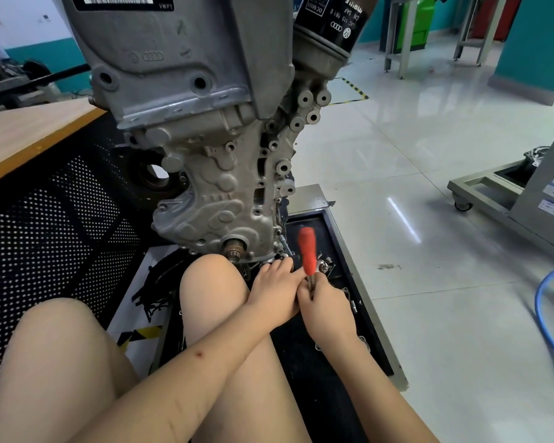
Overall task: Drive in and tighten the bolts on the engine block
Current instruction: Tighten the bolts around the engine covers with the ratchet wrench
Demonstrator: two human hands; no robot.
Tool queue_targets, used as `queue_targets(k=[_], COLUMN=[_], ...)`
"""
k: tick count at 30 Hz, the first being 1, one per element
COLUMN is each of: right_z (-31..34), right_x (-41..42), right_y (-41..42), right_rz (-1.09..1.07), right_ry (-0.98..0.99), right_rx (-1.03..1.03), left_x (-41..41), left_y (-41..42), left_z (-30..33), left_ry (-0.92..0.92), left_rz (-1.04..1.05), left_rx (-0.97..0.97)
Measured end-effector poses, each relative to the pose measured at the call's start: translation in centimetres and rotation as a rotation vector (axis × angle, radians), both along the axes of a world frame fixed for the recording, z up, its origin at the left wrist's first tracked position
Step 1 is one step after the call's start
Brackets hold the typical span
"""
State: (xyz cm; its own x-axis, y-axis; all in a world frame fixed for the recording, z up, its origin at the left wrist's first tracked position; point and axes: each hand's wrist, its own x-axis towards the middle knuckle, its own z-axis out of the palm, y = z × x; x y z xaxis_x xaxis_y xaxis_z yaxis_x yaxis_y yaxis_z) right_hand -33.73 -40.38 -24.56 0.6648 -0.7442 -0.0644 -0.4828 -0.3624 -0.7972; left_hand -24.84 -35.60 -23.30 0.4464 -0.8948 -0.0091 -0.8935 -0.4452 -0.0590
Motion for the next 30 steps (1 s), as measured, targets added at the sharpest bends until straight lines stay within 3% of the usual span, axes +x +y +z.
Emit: queue_targets(k=[2,4,11,16,19,24,28,30], right_z=[-0.1,0.0,0.4,0.6,0.7,1.0,0.6,0.3], right_x=[0.0,0.0,0.3,0.4,0.4,0.1,0.1,0.0], right_y=[0.1,0.0,-0.1,-0.4,-0.4,-0.5,-0.2,0.3], right_rz=[0.02,0.012,-0.085,-0.291,-0.29,-0.231,-0.094,-0.016], right_ry=[0.069,0.042,-0.153,-0.306,-0.299,-0.241,-0.116,0.04], right_rx=[-0.109,-0.076,0.349,0.888,0.971,0.849,0.388,0.088], left_x=[0.1,0.1,0.0,0.2,0.4,0.2,0.0,-0.1], left_y=[0.0,0.0,0.0,0.1,-0.1,-0.2,-0.2,-0.1], left_z=[0.0,0.0,0.1,0.1,0.1,0.0,0.1,0.1], left_ry=[-0.009,-0.005,0.006,0.053,0.074,0.086,0.065,0.117], left_rz=[-0.006,-0.004,0.004,0.027,0.039,0.055,0.05,0.054], left_rx=[-0.002,-0.005,0.039,-0.034,-0.045,-0.053,-0.047,-0.034])
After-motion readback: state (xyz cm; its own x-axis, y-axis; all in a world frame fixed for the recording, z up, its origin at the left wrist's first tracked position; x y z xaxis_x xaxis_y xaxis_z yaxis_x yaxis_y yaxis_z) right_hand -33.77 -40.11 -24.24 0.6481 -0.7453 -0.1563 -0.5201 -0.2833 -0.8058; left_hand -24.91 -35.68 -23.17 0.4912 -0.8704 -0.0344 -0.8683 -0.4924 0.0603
